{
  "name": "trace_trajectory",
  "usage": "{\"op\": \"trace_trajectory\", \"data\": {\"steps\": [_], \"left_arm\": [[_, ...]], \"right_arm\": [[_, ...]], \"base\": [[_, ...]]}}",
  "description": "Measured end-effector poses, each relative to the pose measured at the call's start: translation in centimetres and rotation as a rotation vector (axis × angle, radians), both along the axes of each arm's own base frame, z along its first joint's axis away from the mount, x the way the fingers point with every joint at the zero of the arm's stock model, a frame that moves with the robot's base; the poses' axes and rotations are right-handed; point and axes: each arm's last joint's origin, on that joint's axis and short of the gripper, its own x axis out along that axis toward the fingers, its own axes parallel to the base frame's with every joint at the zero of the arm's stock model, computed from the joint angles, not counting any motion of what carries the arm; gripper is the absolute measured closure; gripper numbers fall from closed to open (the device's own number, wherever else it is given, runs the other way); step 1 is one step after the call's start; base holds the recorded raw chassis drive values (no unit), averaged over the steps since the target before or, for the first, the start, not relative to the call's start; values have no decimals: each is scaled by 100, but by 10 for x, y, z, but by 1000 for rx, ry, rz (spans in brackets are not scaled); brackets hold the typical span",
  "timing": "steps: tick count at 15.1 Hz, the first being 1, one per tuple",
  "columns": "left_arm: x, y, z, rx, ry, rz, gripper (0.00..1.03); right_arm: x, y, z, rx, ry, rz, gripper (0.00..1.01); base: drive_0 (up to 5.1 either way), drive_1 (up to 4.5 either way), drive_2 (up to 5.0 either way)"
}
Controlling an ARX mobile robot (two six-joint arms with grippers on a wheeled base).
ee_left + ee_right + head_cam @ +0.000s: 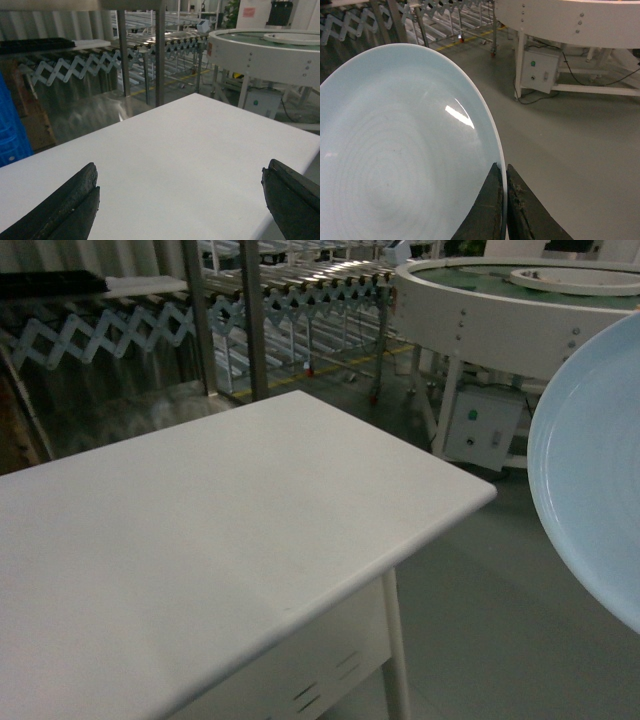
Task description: Place blue tray on left shelf second layer neatly
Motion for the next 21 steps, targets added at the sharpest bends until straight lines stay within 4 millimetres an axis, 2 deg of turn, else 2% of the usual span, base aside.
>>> {"op": "trace_trajectory", "data": {"steps": [7, 21], "left_arm": [[0, 0, 0, 0, 2, 0, 5], [0, 0, -1, 0, 5, 0, 5]], "right_arm": [[0, 0, 0, 0, -2, 0, 99], [0, 0, 0, 0, 2, -1, 99]], "base": [[-126, -126, -126], [329, -270, -509]]}}
